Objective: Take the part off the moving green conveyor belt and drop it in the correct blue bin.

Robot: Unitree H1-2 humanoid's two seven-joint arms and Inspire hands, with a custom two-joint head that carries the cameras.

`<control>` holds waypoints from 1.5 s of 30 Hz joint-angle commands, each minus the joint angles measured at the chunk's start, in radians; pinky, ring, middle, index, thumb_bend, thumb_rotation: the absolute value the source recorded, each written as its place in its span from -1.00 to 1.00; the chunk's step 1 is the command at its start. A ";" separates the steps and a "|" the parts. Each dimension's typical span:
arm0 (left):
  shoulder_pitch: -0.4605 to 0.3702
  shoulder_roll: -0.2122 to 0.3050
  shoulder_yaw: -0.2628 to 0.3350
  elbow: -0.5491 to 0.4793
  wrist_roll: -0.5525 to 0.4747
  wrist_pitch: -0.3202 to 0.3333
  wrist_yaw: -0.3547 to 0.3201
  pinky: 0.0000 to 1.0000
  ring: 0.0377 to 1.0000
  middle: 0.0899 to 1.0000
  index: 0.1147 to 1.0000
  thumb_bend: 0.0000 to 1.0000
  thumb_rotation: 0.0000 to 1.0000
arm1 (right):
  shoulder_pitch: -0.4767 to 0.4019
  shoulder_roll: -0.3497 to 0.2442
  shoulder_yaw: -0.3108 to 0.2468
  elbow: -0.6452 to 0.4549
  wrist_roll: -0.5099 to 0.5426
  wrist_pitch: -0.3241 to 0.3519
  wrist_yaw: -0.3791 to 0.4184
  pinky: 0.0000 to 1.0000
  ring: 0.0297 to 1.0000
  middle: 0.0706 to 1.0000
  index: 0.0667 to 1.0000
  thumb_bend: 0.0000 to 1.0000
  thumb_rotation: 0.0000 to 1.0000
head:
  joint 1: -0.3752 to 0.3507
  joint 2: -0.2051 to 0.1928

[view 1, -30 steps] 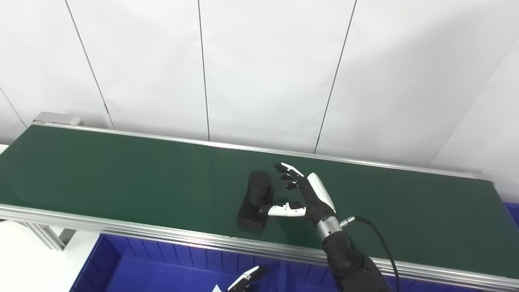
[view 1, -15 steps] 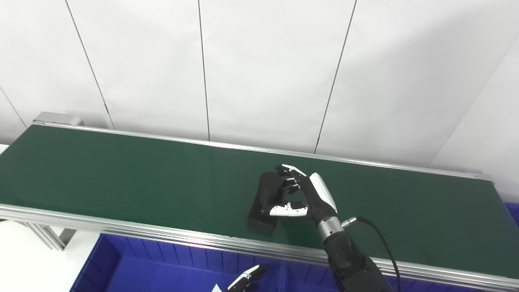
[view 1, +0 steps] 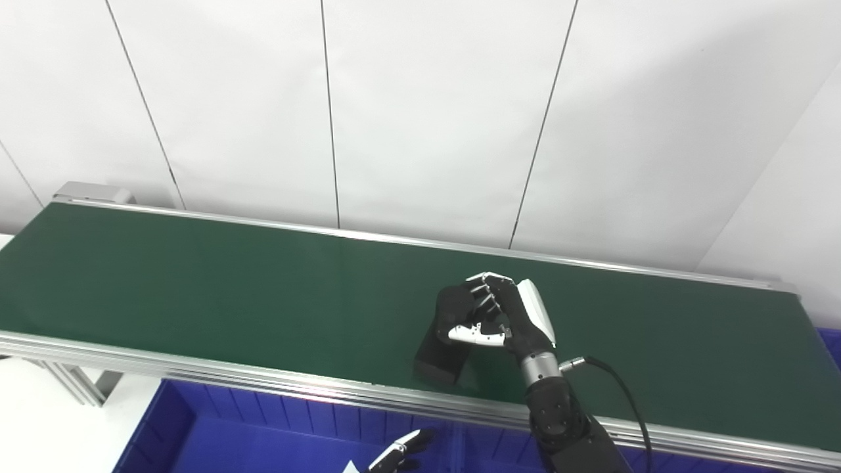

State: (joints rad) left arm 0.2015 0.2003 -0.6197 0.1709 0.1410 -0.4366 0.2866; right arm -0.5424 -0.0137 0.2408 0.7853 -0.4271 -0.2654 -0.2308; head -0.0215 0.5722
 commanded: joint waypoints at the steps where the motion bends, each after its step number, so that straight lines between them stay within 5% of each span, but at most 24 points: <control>1: -0.009 0.003 0.003 -0.016 -0.001 -0.033 0.002 0.66 0.78 0.78 0.73 0.51 0.93 | -0.020 0.002 0.003 -0.039 -0.007 0.013 -0.006 -0.51 -0.43 -0.25 -0.01 0.03 -1.00 | 0.001 0.000; 10: -0.005 -0.002 0.012 -0.020 -0.015 -0.033 -0.019 0.70 0.80 0.80 0.73 0.50 0.92 | 0.012 -0.014 0.008 -0.103 -0.001 0.039 0.025 -0.50 -0.42 -0.25 0.00 0.03 -1.00 | -0.019 0.009; 17: 0.002 0.005 0.019 -0.037 0.004 -0.033 -0.012 0.67 0.79 0.80 0.74 0.55 0.98 | 0.108 -0.052 0.013 -0.332 0.008 0.060 0.099 -0.51 -0.41 -0.23 -0.01 0.03 -1.00 | -0.082 0.032; 23: 0.002 0.014 0.037 -0.051 -0.026 -0.033 -0.051 0.74 0.84 0.84 0.79 0.61 1.00 | 0.220 -0.082 -0.003 -0.564 0.043 0.104 0.179 -0.52 -0.43 -0.24 -0.01 0.03 -1.00 | -0.180 0.093; 32: 0.031 0.021 0.131 -0.081 -0.088 -0.033 -0.146 0.68 0.82 0.85 0.85 0.71 1.00 | 0.348 -0.077 -0.024 -0.732 0.050 0.130 0.202 -0.51 -0.42 -0.25 -0.01 0.03 -1.00 | -0.374 0.119; 37: 0.055 0.008 0.234 -0.087 -0.210 -0.033 -0.311 0.85 0.89 0.90 0.92 0.65 1.00 | 0.432 -0.064 -0.066 -0.814 0.028 0.131 0.156 -0.52 -0.45 -0.26 -0.02 0.03 -1.00 | -0.526 0.147; 45: 0.080 -0.034 0.404 -0.098 -0.263 -0.033 -0.504 0.83 0.85 0.86 0.92 0.66 0.98 | 0.557 -0.056 -0.135 -1.000 0.032 0.223 0.167 -0.57 -0.48 -0.26 -0.01 0.03 -1.00 | -0.600 0.209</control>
State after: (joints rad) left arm 0.2820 0.1724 -0.2302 0.0976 -0.1050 -0.4366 -0.1804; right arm 0.0179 -0.0735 0.1174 -0.1600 -0.4064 -0.0561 -0.0592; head -0.6228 0.7808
